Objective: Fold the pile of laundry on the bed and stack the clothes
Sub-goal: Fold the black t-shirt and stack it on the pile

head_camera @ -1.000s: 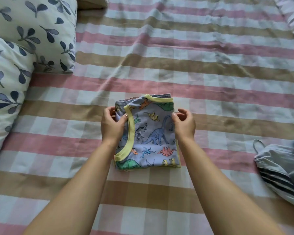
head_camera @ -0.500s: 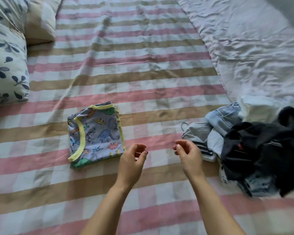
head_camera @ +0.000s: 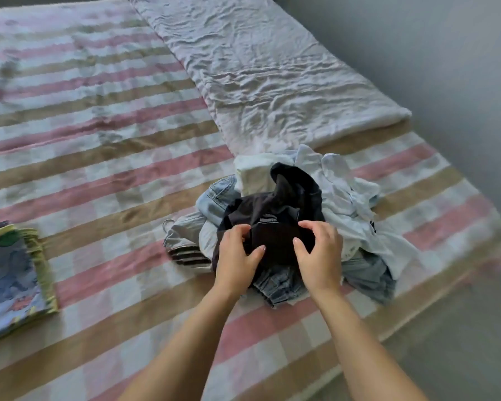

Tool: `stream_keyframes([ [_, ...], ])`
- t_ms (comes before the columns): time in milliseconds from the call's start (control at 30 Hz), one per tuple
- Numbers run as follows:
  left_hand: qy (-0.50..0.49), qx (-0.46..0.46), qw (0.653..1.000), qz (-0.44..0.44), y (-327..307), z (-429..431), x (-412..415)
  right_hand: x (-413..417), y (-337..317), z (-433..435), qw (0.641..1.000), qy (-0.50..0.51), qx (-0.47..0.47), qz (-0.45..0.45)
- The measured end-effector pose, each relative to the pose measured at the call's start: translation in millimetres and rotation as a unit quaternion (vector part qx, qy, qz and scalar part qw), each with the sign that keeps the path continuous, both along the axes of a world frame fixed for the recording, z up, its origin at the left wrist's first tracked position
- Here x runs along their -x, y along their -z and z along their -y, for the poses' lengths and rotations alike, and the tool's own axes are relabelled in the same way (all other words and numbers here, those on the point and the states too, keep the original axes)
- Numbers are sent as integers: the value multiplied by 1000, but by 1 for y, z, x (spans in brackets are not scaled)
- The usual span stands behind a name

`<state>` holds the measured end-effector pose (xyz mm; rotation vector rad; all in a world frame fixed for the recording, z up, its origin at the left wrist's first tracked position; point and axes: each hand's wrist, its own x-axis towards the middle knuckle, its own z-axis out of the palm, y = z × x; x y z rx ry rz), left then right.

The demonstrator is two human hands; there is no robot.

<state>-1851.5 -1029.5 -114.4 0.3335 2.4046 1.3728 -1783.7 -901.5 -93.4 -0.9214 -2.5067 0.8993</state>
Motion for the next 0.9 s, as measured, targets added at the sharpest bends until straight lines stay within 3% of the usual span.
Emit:
stream_keyframes([
  [133,-70,44,994,-73,8,-26,8,6,16,-27,998,58,9,6],
  [233,-19,42,991,-124,5,-46,31,21,25,-41,993,89,69,26],
  [333,43,83,988,-120,1,-69,53,35,31,-49,985,128,117,21],
  [433,31,111,989,-97,-2,-80,66,38,34,-51,972,173,160,-19],
  [633,-37,-15,998,-43,-15,-41,50,26,10,-37,968,153,159,-116],
  [900,-163,-183,970,-9,-74,107,-10,-6,-66,45,966,-42,197,-165],
])
